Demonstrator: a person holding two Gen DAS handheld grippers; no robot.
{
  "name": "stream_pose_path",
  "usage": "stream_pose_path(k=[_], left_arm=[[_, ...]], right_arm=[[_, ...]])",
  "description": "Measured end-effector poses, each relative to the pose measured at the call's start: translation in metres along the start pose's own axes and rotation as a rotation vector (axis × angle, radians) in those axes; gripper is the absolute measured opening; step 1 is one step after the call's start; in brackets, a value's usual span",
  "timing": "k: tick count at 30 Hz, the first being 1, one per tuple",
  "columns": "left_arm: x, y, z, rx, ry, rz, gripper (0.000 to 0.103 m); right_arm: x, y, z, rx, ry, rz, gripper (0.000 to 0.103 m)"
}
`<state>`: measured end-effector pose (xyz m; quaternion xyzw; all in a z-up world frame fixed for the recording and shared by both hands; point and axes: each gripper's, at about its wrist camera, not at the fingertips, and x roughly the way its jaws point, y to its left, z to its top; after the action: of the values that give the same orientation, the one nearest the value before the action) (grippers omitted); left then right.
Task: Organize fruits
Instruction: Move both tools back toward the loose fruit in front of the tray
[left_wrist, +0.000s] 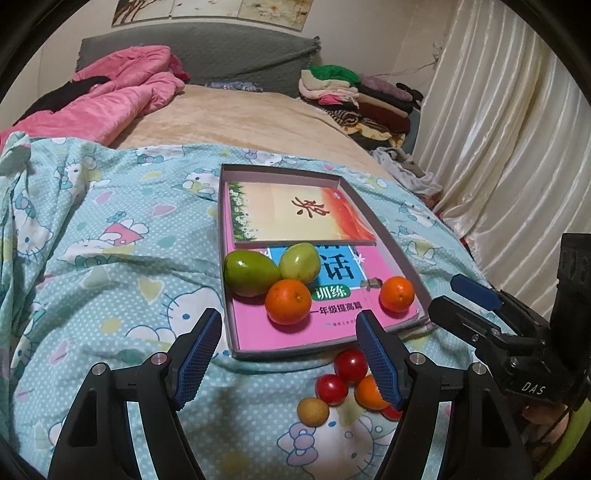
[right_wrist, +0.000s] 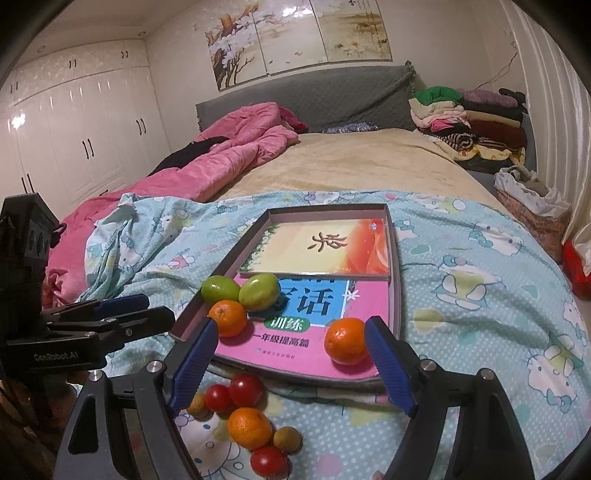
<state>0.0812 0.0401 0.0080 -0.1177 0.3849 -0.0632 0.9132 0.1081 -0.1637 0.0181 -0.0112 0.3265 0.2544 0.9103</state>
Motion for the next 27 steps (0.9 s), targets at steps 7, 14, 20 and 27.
stream_pose_path(k=[7, 14, 20, 27], left_arm=[[-0.002, -0.005, -0.006, 0.03, 0.016, 0.004, 0.076], [-0.001, -0.003, -0.012, 0.025, 0.04, 0.013, 0.076], [0.002, 0.0, -0.016, 0.019, 0.069, 0.01, 0.076], [0.011, 0.0, -0.02, 0.03, 0.138, -0.022, 0.076]], right_arm=[[-0.002, 0.001, -0.007, 0.012, 0.021, -0.021, 0.081], [-0.002, 0.007, -0.014, -0.002, 0.05, -0.046, 0.081], [-0.005, 0.012, -0.021, -0.008, 0.069, -0.05, 0.081], [-0.003, 0.009, -0.032, 0.027, 0.131, -0.059, 0.081]])
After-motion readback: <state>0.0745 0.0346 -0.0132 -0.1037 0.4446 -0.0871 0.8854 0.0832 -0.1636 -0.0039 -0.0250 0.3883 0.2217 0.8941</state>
